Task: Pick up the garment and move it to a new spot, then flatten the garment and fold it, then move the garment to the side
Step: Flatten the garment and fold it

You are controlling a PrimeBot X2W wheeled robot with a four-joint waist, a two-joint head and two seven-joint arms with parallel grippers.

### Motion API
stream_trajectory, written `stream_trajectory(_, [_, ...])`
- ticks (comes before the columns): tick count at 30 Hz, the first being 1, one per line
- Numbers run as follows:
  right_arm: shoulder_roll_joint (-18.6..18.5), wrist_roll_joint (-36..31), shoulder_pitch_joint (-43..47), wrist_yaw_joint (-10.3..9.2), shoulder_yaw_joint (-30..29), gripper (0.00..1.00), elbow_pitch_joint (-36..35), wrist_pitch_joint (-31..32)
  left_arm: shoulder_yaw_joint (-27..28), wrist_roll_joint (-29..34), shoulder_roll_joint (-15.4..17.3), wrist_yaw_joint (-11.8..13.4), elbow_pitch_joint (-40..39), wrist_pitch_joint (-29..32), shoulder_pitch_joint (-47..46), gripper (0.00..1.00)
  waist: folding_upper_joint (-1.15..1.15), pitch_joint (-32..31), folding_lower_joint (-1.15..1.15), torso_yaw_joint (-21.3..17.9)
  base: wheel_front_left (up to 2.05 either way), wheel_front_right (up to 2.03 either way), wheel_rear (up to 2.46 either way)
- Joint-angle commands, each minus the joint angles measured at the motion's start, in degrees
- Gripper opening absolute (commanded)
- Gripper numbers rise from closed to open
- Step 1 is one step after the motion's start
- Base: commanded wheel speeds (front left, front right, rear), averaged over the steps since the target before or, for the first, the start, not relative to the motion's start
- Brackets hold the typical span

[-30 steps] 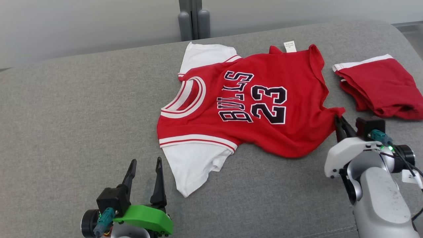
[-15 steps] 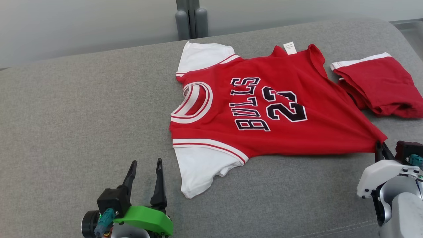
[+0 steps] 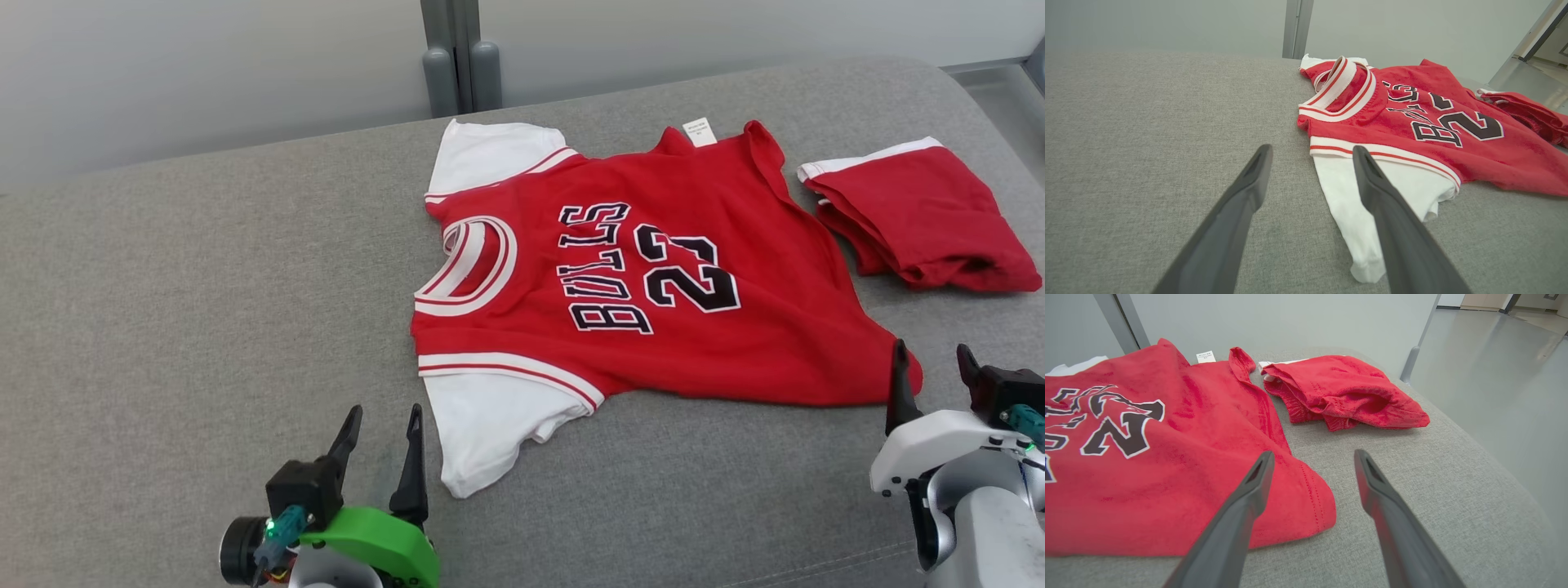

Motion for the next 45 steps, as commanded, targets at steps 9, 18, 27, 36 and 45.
stream_trajectory(9, [-0.1,4.2,0.4,-0.09,7.6,1.00,-5.5,-1.6,-2.2,0.0,0.1,-3.2,9.1,6.2,-10.5,1.00,0.00,2.1,0.00,-2.6,0.00,0.00,0.00])
stream_trajectory(18, [-0.1,5.4,0.7,-0.09,9.5,1.00,-9.1,-1.4,-1.5,-1.8,-0.5,-5.2,19.8,9.1,-19.3,1.00,0.00,5.8,0.00,-5.2,0.00,0.00,0.00])
stream_trajectory(27, [-0.1,5.5,1.0,-0.09,8.4,1.00,-10.1,-1.8,-1.7,-3.3,-1.4,-7.4,25.9,7.5,-23.1,0.00,0.00,6.7,0.00,-5.2,0.00,0.00,0.00])
stream_trajectory(36, [-0.1,6.4,1.0,-0.09,8.2,1.00,-10.9,-2.6,2.4,-5.5,-0.4,-4.9,27.9,1.6,-25.8,0.00,0.00,6.7,0.00,-3.0,0.00,0.00,0.00])
stream_trajectory(45, [-0.1,6.4,0.3,-0.09,7.2,1.00,-9.8,-3.1,8.1,-8.8,3.0,-3.1,30.0,-0.6,-26.4,0.00,0.00,8.0,0.00,-2.3,0.00,0.00,0.00])
